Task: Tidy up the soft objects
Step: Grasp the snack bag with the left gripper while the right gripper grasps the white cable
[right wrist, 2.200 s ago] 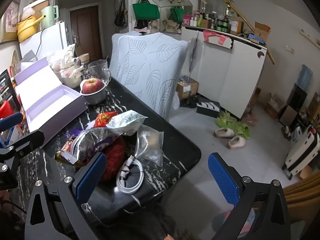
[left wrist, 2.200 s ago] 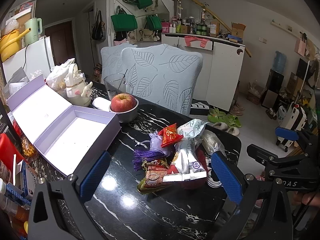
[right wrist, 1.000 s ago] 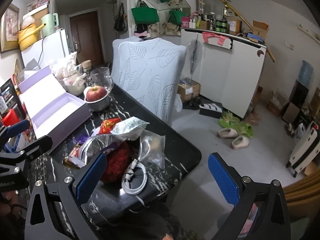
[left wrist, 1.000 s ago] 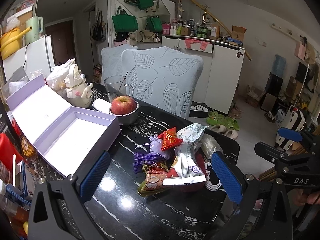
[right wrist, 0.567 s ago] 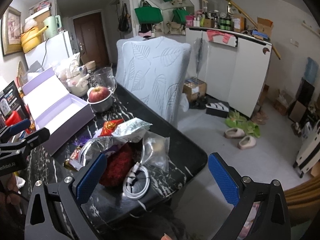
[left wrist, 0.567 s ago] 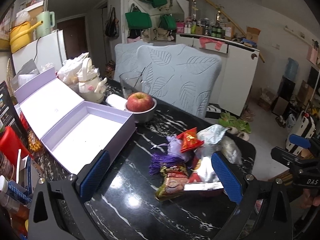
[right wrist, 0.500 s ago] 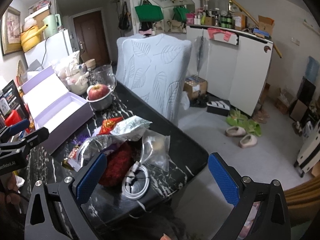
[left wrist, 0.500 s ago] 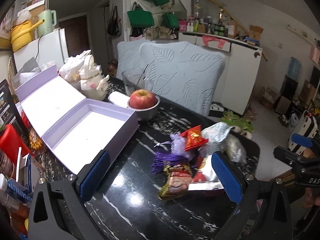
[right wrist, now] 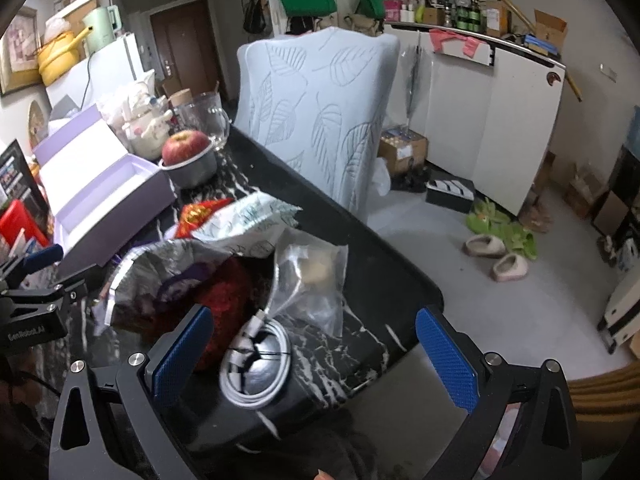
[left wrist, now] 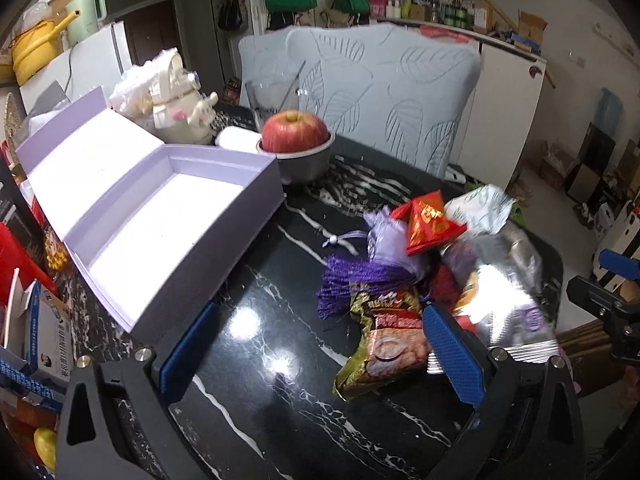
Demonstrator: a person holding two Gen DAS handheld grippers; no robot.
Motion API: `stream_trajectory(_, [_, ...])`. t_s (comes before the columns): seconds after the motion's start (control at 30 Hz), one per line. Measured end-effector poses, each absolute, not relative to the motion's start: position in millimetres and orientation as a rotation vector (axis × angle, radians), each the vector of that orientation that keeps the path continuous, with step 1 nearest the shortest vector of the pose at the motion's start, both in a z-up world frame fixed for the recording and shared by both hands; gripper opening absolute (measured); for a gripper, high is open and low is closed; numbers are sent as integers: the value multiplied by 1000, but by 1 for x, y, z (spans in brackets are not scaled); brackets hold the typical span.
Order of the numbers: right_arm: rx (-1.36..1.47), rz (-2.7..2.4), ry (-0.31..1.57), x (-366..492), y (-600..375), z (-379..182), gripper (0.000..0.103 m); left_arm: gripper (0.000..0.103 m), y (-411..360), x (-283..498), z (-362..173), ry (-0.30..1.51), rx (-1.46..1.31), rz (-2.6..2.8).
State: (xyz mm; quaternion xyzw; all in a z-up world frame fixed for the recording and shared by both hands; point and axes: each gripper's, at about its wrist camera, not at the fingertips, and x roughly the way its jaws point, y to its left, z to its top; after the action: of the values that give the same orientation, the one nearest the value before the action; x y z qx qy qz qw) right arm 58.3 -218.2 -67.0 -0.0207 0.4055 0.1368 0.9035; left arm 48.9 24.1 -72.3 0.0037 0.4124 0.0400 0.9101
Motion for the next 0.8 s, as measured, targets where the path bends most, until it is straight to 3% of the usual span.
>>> stream_trajectory(0.57, [-65, 365, 959, 68, -201, -117, 103, 100, 19, 70, -107, 955, -46, -77])
stream_trajectory(0.63, [-67, 367, 961, 68, -201, -119, 103, 92, 20, 70, -107, 947, -55, -93])
stream_trajectory(0.8, [-54, 370, 977, 67, -205, -123, 103, 50, 14, 68, -110, 954, -74, -162])
